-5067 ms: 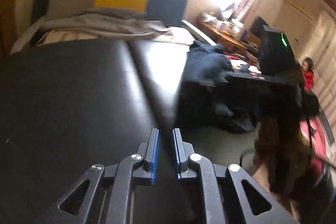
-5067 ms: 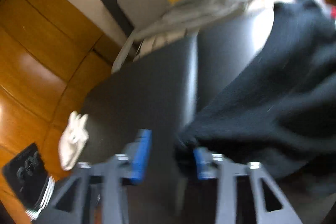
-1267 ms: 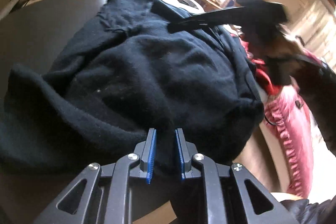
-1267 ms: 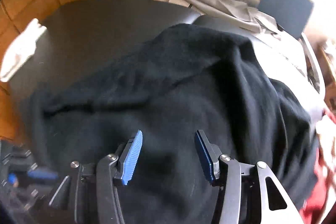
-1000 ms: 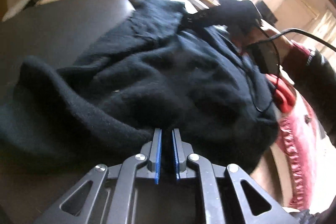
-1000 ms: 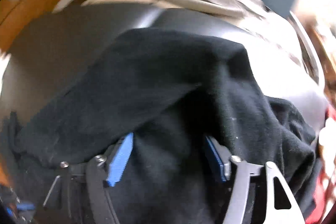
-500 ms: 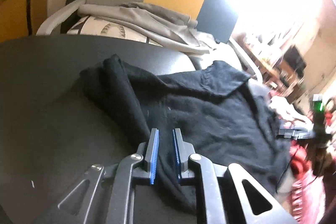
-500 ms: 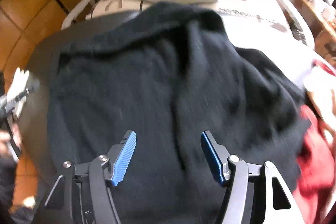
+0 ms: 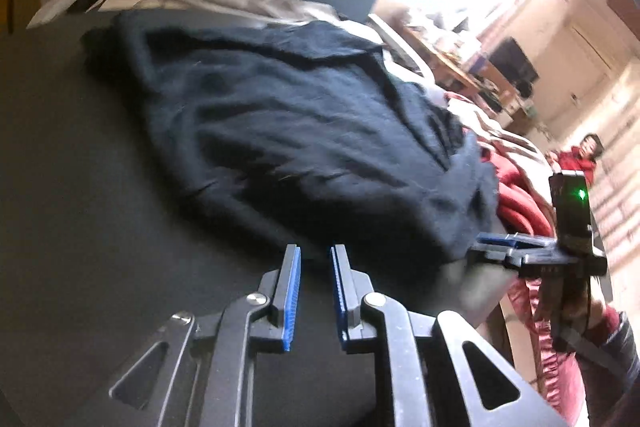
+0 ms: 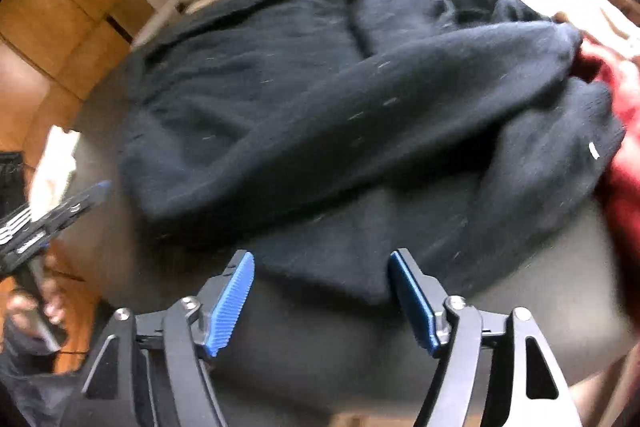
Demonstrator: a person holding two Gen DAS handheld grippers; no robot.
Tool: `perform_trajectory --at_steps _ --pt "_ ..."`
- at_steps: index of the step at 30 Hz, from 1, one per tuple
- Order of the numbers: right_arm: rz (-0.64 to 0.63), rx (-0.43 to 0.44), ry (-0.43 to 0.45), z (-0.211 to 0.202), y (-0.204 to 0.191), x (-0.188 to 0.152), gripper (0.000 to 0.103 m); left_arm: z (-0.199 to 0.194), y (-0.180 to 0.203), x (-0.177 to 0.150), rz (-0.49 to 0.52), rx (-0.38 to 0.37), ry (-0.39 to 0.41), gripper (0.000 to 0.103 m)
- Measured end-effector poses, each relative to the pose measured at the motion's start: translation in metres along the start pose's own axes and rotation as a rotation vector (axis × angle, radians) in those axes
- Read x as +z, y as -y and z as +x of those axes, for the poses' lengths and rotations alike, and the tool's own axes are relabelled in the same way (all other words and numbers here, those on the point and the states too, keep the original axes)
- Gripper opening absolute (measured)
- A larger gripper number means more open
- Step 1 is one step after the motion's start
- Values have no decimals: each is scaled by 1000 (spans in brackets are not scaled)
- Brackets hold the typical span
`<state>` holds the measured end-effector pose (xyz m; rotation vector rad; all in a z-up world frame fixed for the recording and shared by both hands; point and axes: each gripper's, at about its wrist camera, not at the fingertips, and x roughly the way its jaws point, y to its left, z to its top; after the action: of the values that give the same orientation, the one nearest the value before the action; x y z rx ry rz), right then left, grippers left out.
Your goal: Fold clothes
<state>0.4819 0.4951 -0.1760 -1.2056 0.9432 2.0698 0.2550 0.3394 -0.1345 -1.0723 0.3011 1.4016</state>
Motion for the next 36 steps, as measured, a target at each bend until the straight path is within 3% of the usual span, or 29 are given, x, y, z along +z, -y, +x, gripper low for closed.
perform_trajectory --at_steps 3,7,11,15,18,24,26,29,33,36 --pt "6 68 13 3 -26 -17 75 12 -2 18 0 65 -9 15" --pt "12 172 27 14 -64 -31 77 39 -30 33 -57 200 -81 14" --pt "7 223 41 28 -91 -37 79 39 -35 44 13 282 -68 14" --pt "89 282 61 10 -70 -37 74 41 -43 56 58 331 -64 14" --pt "148 215 187 -29 -36 -38 74 45 -54 67 81 343 -67 14" --pt "220 11 258 -69 27 -35 83 13 -67 64 -41 264 6 14" --pt "389 48 256 -60 55 -34 83 -5 -57 52 -61 183 48 16" --pt "599 212 279 -39 79 -40 79 -24 -33 28 -55 50 70 17" --pt "779 293 305 -17 99 -58 60 -21 -3 7 -20 -50 24 17" --pt "811 285 361 -17 106 -69 36 -10 13 -1 -6 -75 -14 17"
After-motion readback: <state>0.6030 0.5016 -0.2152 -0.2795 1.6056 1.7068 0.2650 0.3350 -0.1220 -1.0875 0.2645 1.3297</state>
